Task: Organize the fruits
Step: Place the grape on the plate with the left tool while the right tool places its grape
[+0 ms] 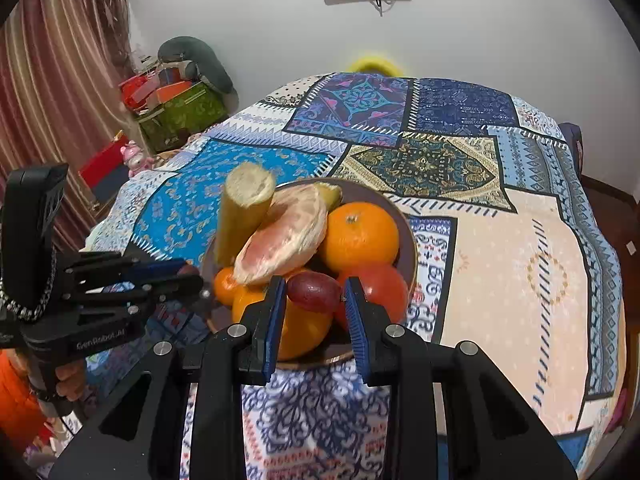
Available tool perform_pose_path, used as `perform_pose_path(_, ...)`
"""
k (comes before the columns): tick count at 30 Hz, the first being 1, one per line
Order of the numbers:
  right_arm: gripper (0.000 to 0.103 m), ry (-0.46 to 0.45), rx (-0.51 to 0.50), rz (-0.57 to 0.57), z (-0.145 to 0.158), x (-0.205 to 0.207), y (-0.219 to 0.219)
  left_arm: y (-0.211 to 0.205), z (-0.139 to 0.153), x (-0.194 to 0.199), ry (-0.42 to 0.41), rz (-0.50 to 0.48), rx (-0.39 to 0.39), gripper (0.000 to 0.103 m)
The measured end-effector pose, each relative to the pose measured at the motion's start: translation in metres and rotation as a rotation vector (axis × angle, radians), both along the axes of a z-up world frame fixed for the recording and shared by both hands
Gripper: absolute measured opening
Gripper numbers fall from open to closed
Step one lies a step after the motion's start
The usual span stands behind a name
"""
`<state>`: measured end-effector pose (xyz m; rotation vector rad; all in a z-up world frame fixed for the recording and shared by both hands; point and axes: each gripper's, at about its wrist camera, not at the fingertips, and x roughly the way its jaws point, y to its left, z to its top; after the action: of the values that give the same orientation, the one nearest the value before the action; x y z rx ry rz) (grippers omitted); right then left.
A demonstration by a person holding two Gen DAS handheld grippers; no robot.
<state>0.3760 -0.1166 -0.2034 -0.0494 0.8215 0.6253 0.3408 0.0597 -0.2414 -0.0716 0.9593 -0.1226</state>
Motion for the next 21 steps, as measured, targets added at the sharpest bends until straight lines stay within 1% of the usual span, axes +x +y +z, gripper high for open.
perform_pose_path(6, 0.027, -0.007, -0.009, -0.027, -0.002, 0.014, 0.002, 0.001, -0.008, 0.006, 0.004, 0.003, 0.013, 0.022)
perform_pose_path(16, 0.028, -0.026, -0.007, -0.037, -0.005, 0.017, 0.004, 0.008, -0.010, 0.010, 0.000, 0.024, -0.001, 0.022)
perform_pose_path(21, 0.032, -0.012, 0.000, -0.028, -0.004, 0.018, 0.004, 0.008, -0.010, 0.008, 0.001, 0.020, -0.003, 0.023)
